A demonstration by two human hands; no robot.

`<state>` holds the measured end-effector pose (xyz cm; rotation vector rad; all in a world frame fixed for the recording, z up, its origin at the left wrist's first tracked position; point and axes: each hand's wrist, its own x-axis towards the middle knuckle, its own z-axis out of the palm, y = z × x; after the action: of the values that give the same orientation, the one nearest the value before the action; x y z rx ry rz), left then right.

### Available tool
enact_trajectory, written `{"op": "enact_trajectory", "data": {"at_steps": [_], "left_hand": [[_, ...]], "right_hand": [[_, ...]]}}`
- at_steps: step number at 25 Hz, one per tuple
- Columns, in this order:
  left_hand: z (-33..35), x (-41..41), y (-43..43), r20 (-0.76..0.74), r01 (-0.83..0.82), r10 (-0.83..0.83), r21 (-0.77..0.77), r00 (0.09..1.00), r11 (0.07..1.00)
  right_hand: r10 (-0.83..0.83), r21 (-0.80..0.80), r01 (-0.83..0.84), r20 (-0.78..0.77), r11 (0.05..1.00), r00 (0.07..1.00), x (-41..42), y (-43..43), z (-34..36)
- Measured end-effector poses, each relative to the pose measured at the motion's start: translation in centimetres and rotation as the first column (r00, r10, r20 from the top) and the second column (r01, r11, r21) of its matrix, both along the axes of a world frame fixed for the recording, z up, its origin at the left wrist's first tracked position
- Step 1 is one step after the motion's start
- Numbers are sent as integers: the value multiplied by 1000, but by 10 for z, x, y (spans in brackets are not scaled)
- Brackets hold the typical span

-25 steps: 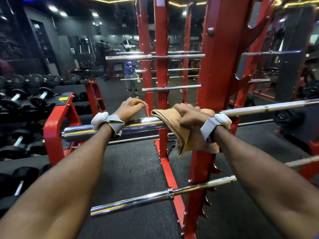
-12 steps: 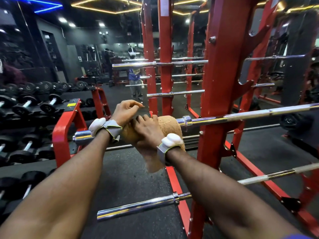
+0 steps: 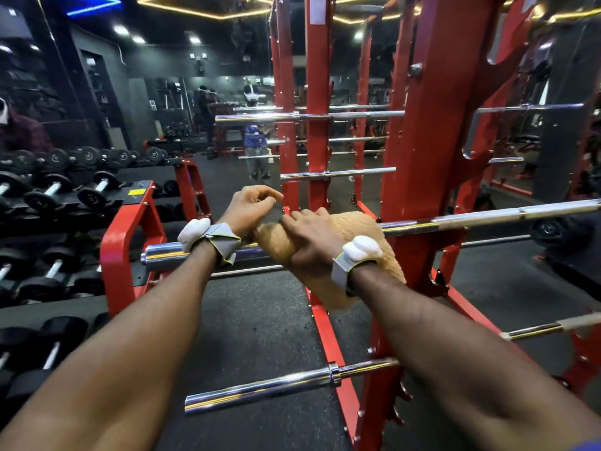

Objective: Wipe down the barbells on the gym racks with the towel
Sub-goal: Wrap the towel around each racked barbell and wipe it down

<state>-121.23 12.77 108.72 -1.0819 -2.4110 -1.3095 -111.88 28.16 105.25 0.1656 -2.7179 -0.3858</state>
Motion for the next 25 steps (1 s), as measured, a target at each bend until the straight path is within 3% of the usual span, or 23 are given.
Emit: {"op": "enact_trajectory", "data": {"at_steps": [7,12,15,18,22,25], "left_hand": [[-3,2,38,37,90,-92,49,995,995],[1,28,99,27,247,-247,-1,969,969],[1,44,130,15,287,-287,-10,958,958],[2,56,162,-8,242,-243,-32,970,970],[-8,76,226,4,166,-166,-50,986,985],[-11,89,259,9,49,-51,130,999,990]], "right_hand": [[99,-116,-96,20,989,995,11,35,3],[75,-47,-76,-18,996,997,28,69,3],[93,-120,-97,-38,988,995,38,99,0],[25,-148,-29,-30,989,999,48,130,-5],[78,-79,-89,-132,993,988,66,187,-34],[111,-20,-116,-173,993,979,72,215,-39]]}}
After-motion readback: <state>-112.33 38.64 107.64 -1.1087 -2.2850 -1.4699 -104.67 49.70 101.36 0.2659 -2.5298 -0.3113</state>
